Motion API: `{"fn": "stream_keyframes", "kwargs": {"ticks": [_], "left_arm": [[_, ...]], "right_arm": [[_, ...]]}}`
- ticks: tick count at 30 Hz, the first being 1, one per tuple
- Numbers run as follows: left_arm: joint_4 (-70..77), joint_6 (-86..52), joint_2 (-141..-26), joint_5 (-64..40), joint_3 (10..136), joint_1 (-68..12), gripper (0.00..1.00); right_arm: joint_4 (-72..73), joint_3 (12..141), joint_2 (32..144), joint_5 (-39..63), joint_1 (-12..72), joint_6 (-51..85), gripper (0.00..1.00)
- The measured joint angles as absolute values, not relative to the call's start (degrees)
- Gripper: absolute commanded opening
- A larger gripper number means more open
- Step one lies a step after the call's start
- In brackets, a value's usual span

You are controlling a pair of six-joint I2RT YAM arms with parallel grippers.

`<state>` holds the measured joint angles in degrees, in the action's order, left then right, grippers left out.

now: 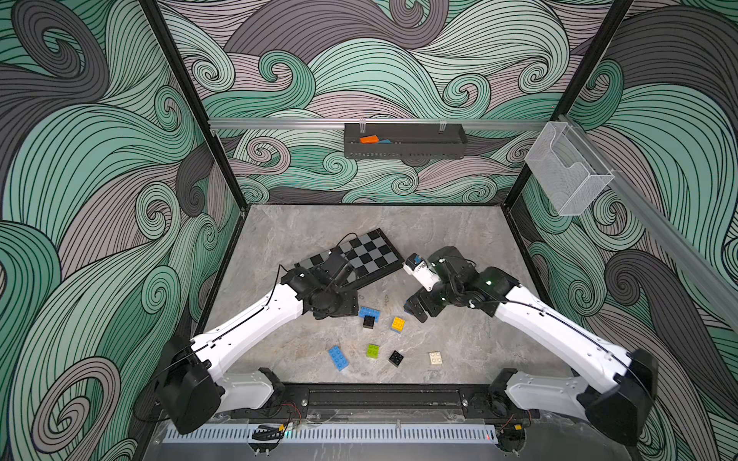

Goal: Assemble a giraffe with lego
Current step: Adjust the lego brick at the center of the board.

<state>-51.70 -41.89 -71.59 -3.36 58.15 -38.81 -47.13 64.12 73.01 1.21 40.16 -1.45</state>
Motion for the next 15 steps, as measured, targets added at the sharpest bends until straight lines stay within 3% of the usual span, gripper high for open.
{"fn": "stream_keyframes", "kwargs": {"ticks": [10,15], "left_arm": [[-55.6,-44.8,-57.0,-3.6,50.9,-33.5,0.76],[-57.4,-45.1,-55.7,-3.6,50.7,-33.1,0.76]], "right_arm": [[-43.2,68.8,91.0,2.2,42.0,-10.3,0.99],[-41.9,75.0,100.0,1.6,44.8,-10.8,0.99]]}}
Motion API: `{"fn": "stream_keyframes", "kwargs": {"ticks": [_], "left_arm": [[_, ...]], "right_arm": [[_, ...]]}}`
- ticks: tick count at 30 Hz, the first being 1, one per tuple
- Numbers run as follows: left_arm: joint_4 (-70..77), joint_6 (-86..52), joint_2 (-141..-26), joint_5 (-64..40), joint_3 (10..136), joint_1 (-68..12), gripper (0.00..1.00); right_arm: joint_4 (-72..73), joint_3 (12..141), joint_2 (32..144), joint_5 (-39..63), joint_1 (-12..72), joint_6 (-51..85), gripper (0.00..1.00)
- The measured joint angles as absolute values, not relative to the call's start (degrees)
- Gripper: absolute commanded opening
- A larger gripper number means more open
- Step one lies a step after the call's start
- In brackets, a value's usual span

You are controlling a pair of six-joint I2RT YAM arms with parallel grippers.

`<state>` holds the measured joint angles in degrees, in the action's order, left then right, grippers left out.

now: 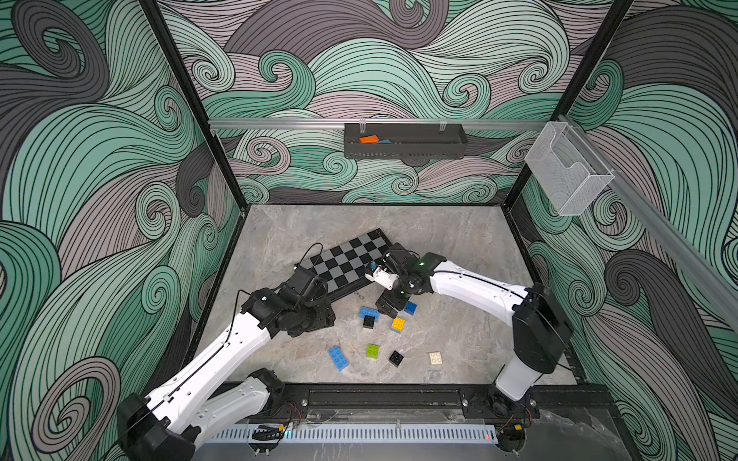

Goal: Assemble a giraffe with lego
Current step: Adjust the lego brick at the center of the board.

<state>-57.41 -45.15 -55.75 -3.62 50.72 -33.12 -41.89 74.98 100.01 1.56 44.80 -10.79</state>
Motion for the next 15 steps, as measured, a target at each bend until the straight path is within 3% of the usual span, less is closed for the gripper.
{"fn": "stream_keyframes", "kwargs": {"ticks": [15], "left_arm": [[-55.7,-46.6,-54.7,-3.7,48.9,-33.1,0.81]], "right_arm": [[-43.1,84.9,113.4,-1.1,46.0,-9.6,0.98]]}}
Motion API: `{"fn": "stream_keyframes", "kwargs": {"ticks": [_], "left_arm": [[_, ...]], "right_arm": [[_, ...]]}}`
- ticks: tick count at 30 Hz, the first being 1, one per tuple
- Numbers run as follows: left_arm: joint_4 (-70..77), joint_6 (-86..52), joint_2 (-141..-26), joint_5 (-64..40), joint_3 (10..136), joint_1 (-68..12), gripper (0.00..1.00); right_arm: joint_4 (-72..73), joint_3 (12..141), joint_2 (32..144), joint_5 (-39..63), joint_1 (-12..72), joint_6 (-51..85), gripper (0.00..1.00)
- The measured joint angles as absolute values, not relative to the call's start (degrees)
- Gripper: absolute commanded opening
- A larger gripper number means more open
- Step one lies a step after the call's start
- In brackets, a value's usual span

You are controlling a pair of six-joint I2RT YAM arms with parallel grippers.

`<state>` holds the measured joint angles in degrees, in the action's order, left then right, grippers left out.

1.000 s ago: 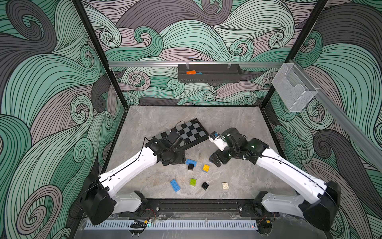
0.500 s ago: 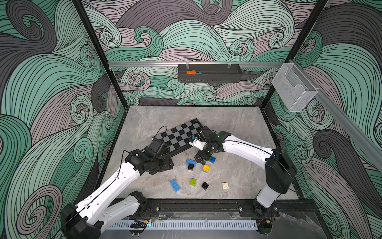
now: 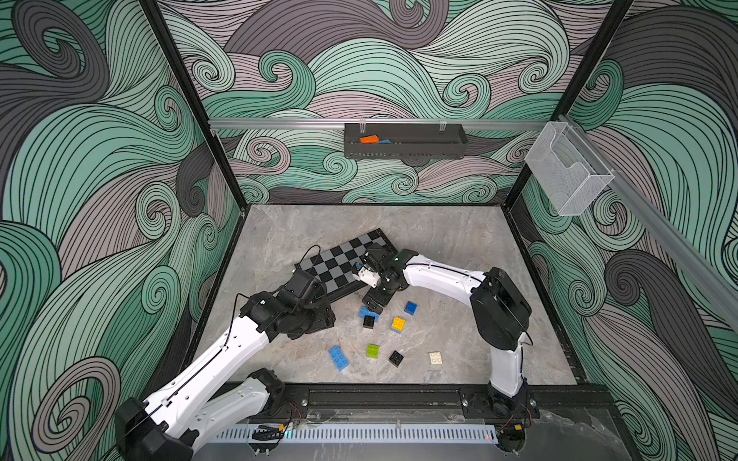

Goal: Assemble a giraffe with lego
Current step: Adjust the lego brick at the center of the board.

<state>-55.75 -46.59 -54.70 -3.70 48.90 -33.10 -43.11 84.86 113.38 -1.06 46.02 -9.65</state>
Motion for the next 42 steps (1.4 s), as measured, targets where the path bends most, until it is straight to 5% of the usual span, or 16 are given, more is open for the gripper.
{"fn": "stream_keyframes", "kwargs": {"ticks": [42], "left_arm": [[-56.1,-43.4,-60.6,-3.4,54.6,-32.2,0.82]], "right_arm": [[-41.3,83.6,115.4,-6.9,45.4,-10.0,0.94]]}}
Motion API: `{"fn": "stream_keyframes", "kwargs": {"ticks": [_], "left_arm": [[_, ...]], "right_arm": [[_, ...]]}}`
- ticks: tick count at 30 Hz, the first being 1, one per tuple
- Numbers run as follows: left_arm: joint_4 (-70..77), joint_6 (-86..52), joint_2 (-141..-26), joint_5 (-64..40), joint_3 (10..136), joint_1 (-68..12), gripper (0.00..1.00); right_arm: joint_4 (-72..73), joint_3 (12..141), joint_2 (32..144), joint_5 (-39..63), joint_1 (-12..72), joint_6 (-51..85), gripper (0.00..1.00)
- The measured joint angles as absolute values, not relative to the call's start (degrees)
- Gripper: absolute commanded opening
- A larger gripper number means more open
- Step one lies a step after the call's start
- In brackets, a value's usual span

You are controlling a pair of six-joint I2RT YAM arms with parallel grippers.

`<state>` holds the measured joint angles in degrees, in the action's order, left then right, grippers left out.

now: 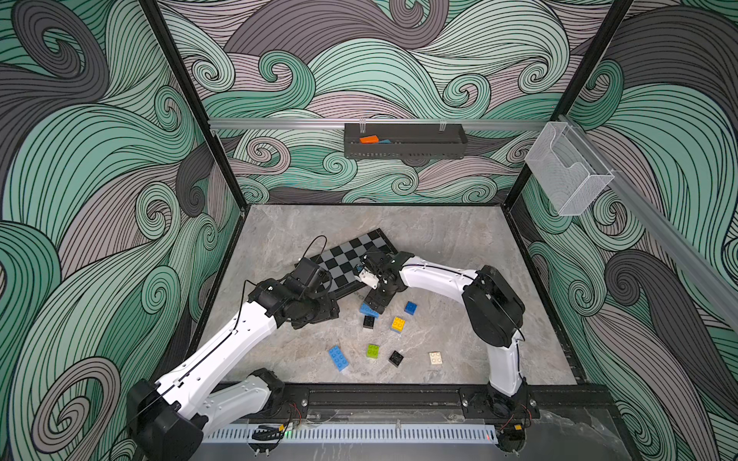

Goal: Assemble a giraffe with lego
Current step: Adjust the lego brick at the center of the board.

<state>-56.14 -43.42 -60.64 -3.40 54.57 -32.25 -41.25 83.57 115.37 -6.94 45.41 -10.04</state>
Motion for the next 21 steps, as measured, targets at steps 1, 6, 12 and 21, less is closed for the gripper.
{"fn": "stream_keyframes", "kwargs": {"ticks": [1,6,12,21], "left_arm": [[-56.2,-43.4,-60.6,-3.4,54.6,-32.2,0.82],[-56.2,-43.5,-60.6,-3.4,54.6,-32.2,0.82],[-56.1,-43.5,-60.6,-3.5,54.6,-32.2,0.82],[-55.3,-43.3,-63.5,-6.7,54.6,-32.1,0.92]], "right_arm": [[-40.9,83.4,115.2,-7.1,45.2,-10.0,0.94],[-39.8,82.5,114.7,-8.1,44.1,-10.0,0.94],[-37.9,80.0,112.9,-9.0,41.7,-10.2,0.94],[-36.5,73.1,105.0,-5.8,39.5,-12.6,0.97]]}}
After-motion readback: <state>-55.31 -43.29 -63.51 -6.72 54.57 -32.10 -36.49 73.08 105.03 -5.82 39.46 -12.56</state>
